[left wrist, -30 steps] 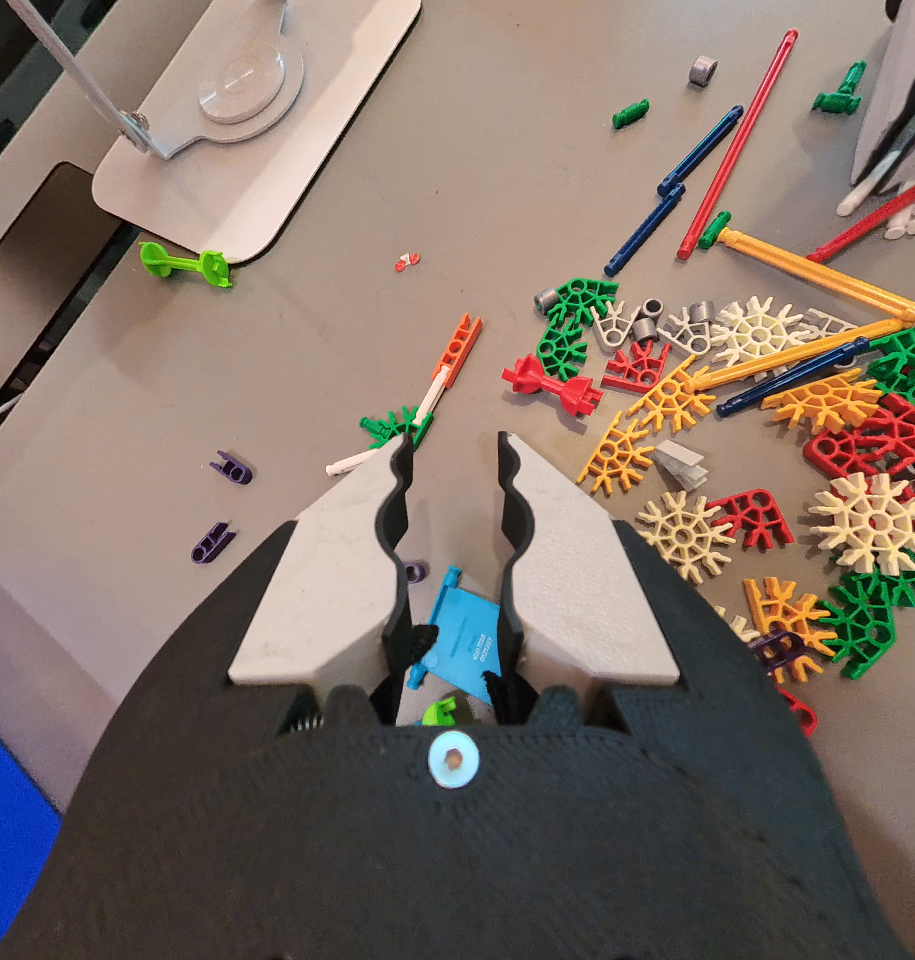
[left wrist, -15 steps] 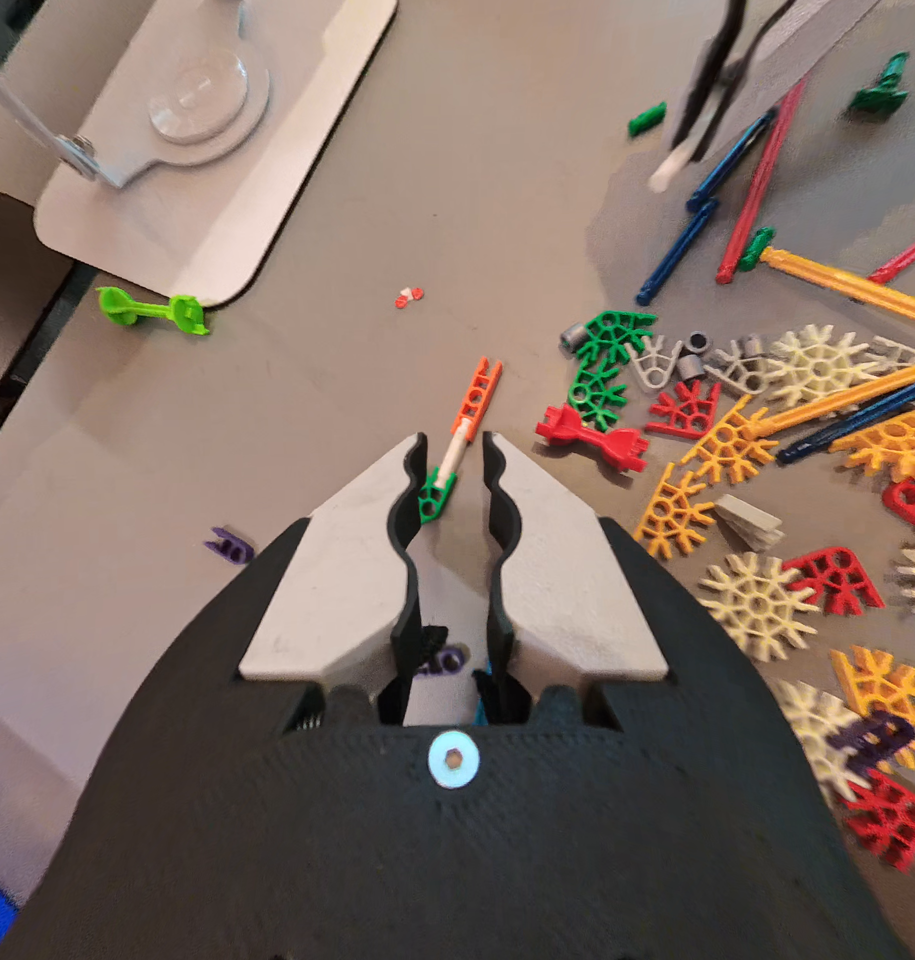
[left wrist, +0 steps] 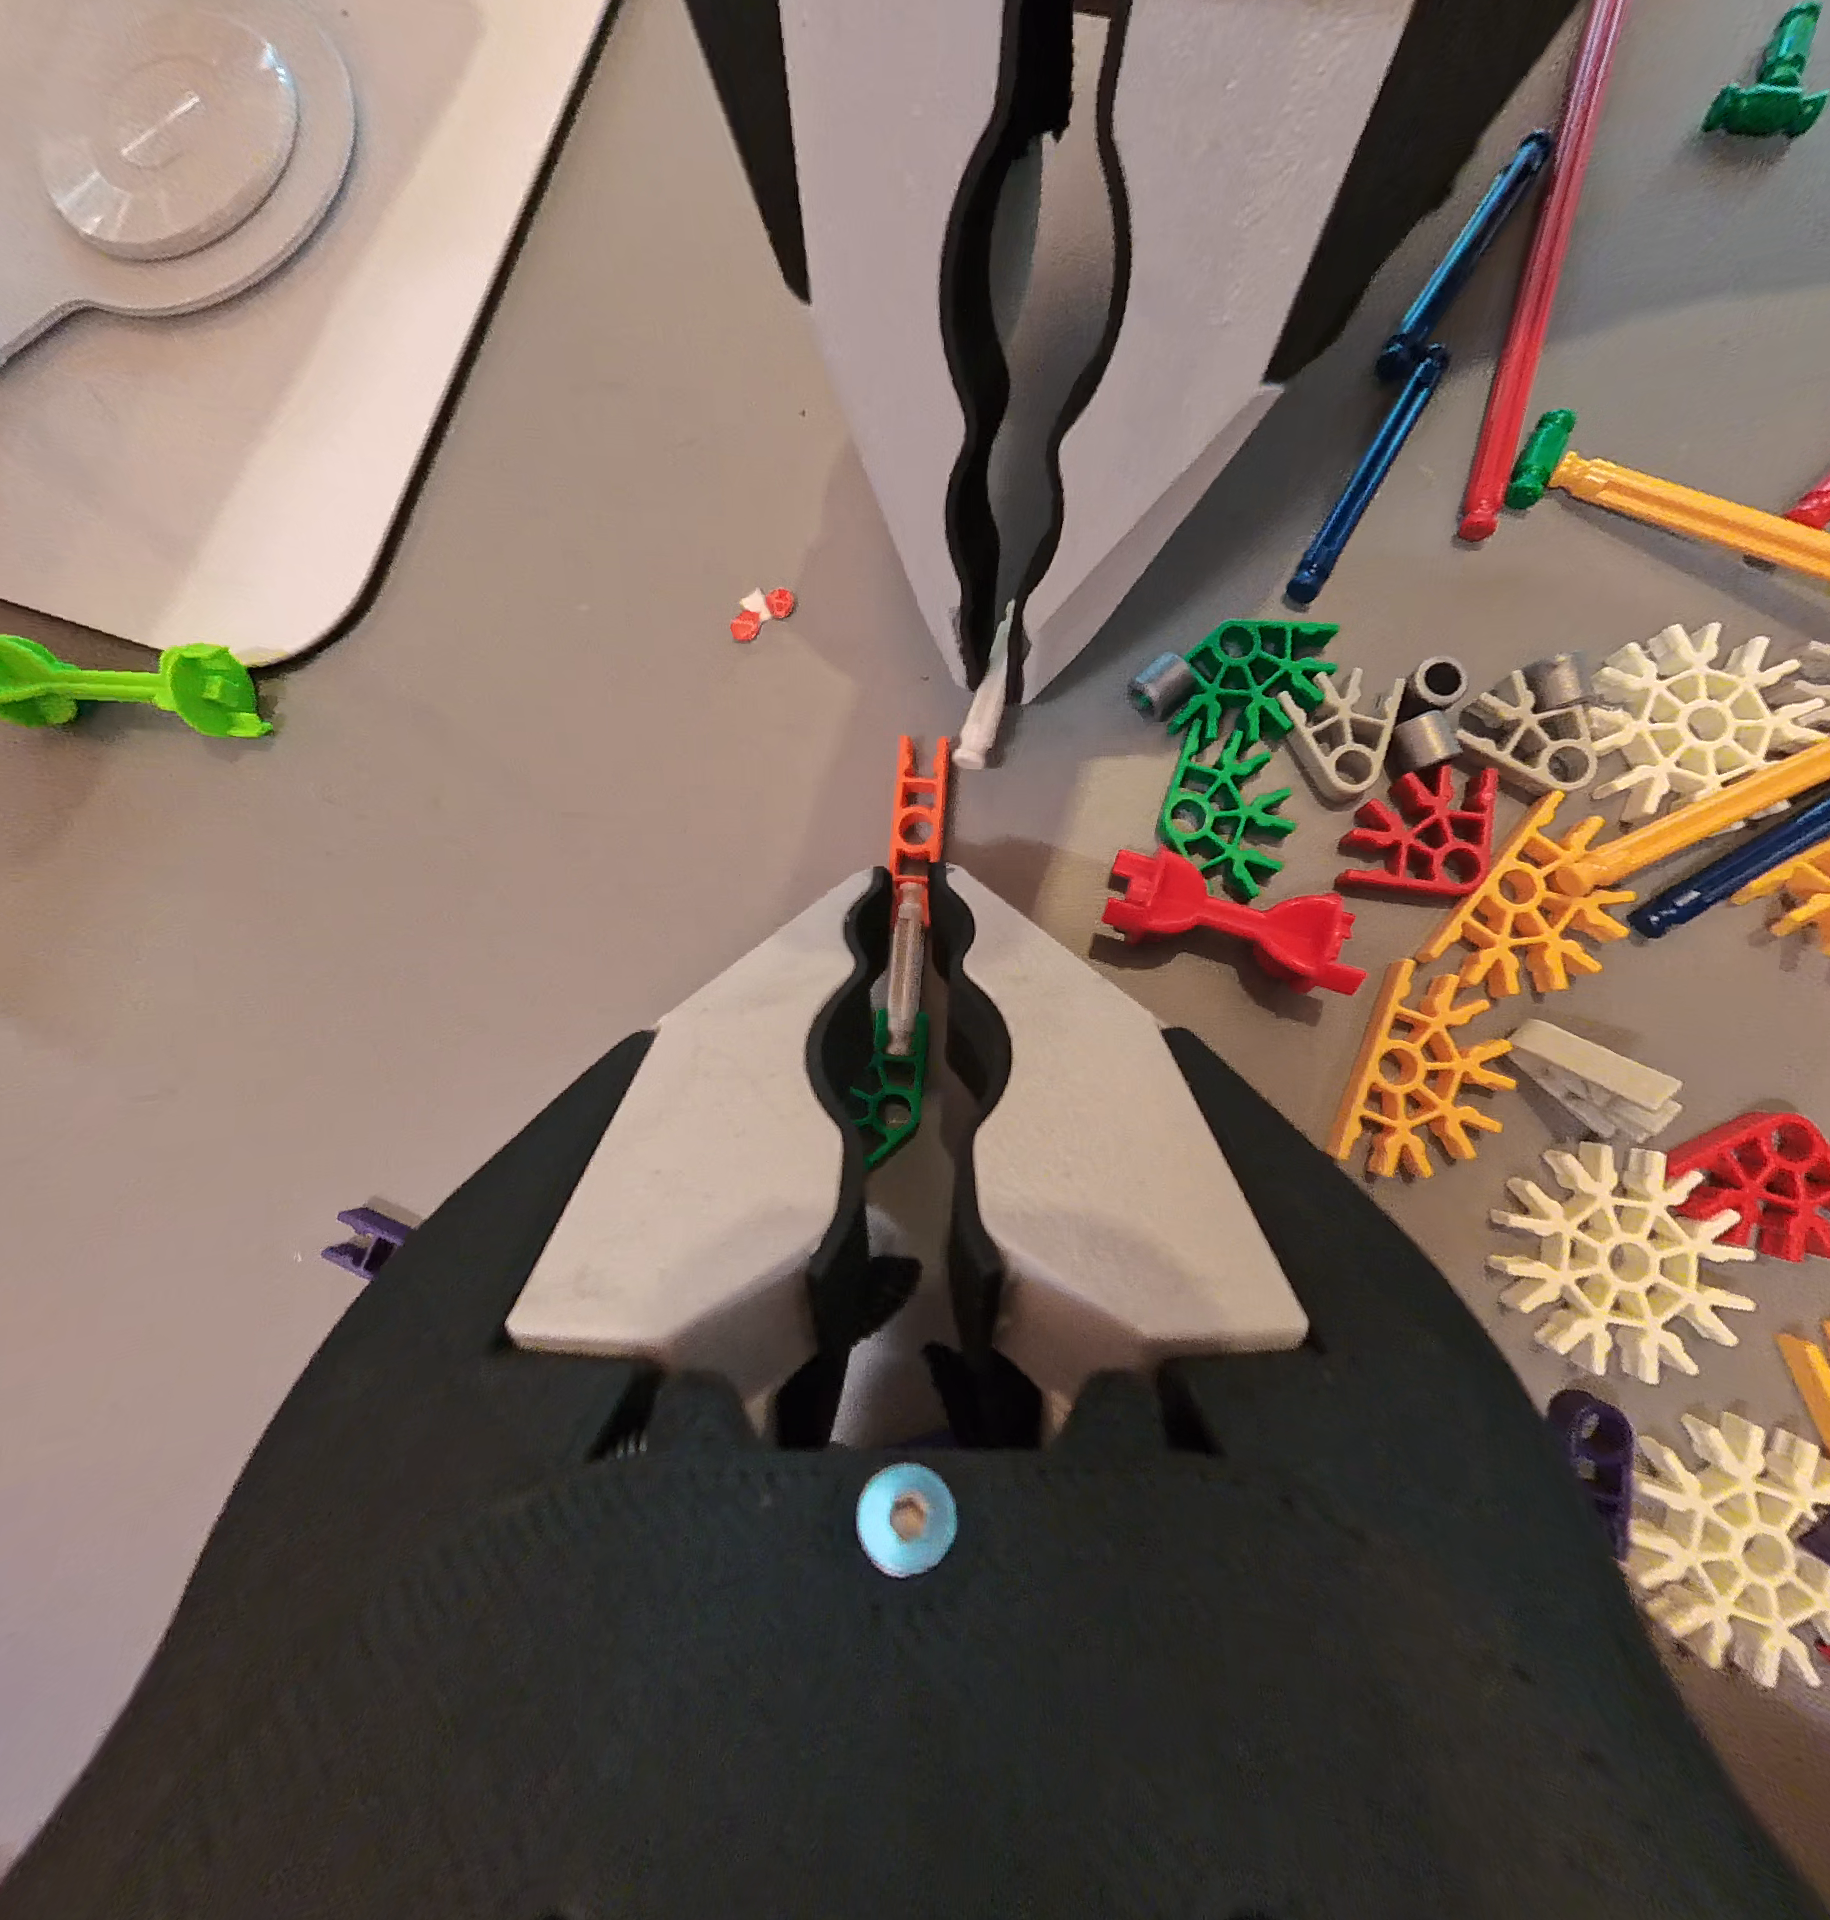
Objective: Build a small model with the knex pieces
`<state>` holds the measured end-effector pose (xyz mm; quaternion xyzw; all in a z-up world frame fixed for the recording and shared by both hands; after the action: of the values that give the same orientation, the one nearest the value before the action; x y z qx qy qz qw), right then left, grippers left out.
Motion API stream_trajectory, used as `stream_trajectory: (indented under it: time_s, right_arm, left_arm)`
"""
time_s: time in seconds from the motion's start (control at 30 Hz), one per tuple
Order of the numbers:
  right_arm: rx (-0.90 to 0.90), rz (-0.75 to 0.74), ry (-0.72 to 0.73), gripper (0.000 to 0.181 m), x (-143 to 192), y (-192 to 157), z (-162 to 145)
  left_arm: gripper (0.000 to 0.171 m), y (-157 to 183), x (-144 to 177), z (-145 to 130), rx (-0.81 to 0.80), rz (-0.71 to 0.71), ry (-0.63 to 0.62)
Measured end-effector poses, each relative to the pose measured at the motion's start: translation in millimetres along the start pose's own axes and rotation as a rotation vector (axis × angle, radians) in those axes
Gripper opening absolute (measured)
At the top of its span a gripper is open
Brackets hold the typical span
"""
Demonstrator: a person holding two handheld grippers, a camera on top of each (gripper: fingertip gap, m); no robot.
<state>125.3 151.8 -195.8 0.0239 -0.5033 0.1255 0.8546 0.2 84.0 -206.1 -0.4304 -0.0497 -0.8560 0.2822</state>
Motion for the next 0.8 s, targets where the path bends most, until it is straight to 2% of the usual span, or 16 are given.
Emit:
stream_trajectory:
  time_s: [0.37,0.7,0.8]
  right_arm:
    - [0.129,0.037,-0.067,0.003,2,13,9]
    - [0.110,0.071,-0.081,0.004,-4,17,5]
    - [0.093,0.079,-0.059,0.013,-1,17,4]
  left_arm:
    - [0.003,-9,-2,2,-0.035,-0.105,-0.004]
    - [0.003,-13,-4,3,-0.048,-0.149,0.006]
    - [0.004,-13,-4,3,-0.051,-0.152,0.004]
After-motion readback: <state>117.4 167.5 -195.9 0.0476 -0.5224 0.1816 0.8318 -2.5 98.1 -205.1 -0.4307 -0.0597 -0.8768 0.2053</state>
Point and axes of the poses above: each gripper's, where its closed fingertips meet, x back along the fingers, z out of its top, y = z × x across the jaws, the point moved 10 cm from there along x, back along the fingers, and after that the axes turned 5 degrees about -x, right-handed, at the moved point
